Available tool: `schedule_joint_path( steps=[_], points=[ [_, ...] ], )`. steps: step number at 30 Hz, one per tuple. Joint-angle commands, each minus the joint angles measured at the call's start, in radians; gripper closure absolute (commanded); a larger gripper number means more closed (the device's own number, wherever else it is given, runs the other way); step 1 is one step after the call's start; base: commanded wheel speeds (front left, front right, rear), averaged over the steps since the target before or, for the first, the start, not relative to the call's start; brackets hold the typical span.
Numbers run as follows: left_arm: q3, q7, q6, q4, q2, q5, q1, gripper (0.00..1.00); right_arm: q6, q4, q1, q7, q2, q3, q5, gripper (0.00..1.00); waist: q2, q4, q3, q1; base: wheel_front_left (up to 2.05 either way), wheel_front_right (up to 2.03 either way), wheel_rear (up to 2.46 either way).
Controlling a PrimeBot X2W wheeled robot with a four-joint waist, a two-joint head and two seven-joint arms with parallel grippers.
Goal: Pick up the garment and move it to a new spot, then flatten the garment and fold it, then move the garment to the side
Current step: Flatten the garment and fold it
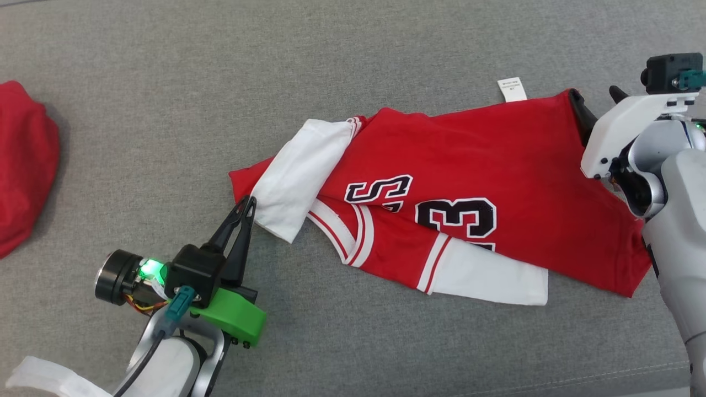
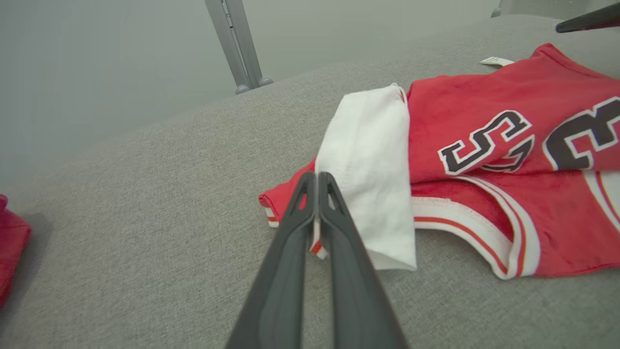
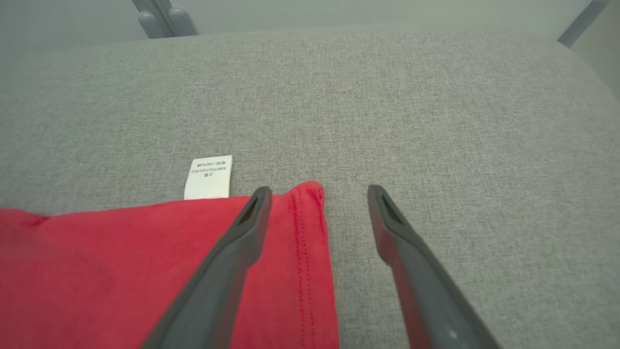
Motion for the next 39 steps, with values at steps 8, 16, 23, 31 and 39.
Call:
schedule_joint_path(
  steps=[8, 16, 23, 31, 39],
  points=[
    [-0.007, -0.002, 0.003, 0.001, 0.005, 0.016, -0.029, 1.00, -0.001, 0.102, -0.085, 0.069, 0.011, -0.013, -0.055, 0.00, 0.0000, 0.042, 0.034, 0.0000, 0.00, 0.00, 0.00],
    [-0.012, -0.007, 0.005, 0.016, 0.003, 0.013, -0.040, 1.00, -0.001, 0.131, -0.095, 0.076, 0.019, -0.013, -0.070, 1.00, 0.0000, 0.048, 0.039, 0.0000, 0.00, 0.00, 0.00],
    [-0.009, -0.008, -0.002, 0.007, 0.023, 0.020, -0.061, 1.00, -0.001, 0.094, -0.105, 0.021, 0.008, -0.015, -0.069, 1.00, 0.0000, 0.041, 0.030, 0.0000, 0.00, 0.00, 0.00],
    [0.040, 0.073, -0.049, -0.099, 0.167, 0.095, -0.235, 1.00, -0.001, -0.007, -0.166, -0.050, -0.034, -0.037, -0.034, 1.00, 0.0000, 0.044, 0.032, 0.0000, 0.00, 0.00, 0.00],
    [0.069, 0.174, -0.185, -0.136, 0.282, 0.173, -0.569, 1.00, -0.001, -0.139, -0.302, -0.015, -0.093, -0.028, 0.005, 1.00, 0.0000, 0.049, 0.065, 0.0000, 0.00, 0.00, 0.00]
  ],
)
